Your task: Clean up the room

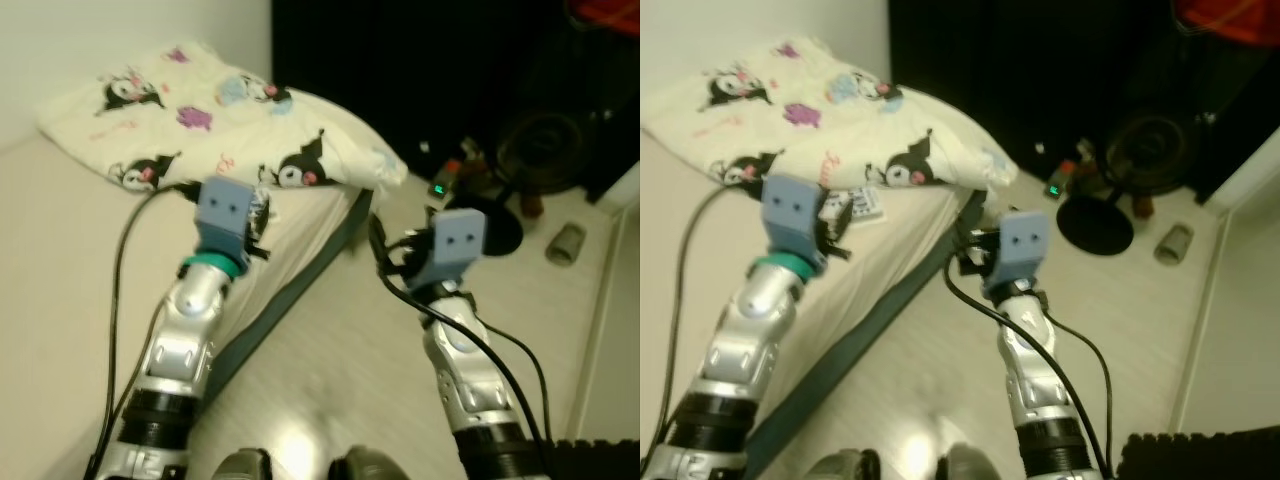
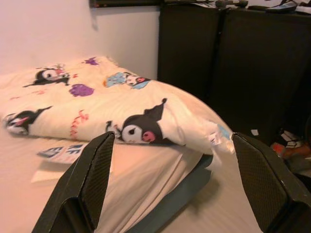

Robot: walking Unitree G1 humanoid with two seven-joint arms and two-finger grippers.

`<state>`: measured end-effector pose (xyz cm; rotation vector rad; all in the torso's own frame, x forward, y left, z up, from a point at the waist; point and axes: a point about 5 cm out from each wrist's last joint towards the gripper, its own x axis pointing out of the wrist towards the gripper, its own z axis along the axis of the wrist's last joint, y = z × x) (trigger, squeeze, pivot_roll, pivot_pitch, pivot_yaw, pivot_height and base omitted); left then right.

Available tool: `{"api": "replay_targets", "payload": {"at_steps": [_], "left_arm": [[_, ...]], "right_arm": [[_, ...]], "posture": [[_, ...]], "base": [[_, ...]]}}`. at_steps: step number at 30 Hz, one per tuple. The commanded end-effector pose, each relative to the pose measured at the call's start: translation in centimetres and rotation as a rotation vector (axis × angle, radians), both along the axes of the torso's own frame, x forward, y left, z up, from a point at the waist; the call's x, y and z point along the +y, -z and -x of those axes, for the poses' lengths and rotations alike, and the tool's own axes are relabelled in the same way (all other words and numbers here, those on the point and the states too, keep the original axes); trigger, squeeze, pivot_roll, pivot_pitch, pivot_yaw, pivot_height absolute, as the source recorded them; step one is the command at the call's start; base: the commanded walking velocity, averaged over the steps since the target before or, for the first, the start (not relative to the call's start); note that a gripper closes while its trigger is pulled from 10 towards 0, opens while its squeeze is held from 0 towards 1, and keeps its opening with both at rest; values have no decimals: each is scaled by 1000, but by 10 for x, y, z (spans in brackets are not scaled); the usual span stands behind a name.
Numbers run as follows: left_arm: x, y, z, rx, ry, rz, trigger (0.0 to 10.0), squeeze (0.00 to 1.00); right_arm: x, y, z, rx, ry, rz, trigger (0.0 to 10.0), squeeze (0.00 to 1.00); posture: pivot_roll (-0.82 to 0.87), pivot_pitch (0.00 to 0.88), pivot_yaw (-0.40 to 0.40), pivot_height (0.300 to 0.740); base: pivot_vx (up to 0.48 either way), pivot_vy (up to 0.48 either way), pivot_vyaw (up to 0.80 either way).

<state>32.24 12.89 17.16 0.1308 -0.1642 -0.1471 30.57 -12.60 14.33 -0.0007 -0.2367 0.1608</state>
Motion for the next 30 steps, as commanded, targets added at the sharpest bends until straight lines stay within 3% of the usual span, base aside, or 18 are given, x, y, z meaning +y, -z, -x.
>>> {"api": "replay_targets", "payload": {"at_steps": [1, 14, 20, 30], "left_arm": [[-6, 3, 1, 8, 22, 4, 10000, 0], [-7, 3, 0, 16, 27, 13, 10000, 0], [-9, 6, 2, 34, 48, 25, 10000, 0], [-9, 9, 1, 48, 47, 24, 10000, 0]], "right_arm": [[-6, 4, 1, 13, 21, 4, 10000, 0], [-7, 4, 0, 12, 22, 7, 10000, 0], [-7, 6, 1, 20, 24, 17, 10000, 0], [-8, 7, 2, 22, 27, 16, 10000, 0]], "posture": [[-108, 55, 23, 734], [-108, 51, 22, 734], [-110, 49, 23, 734], [-116, 54, 24, 694]], "base": [[480, 0, 0], [357, 0, 0], [0, 0, 0], [0, 0, 0]]}}
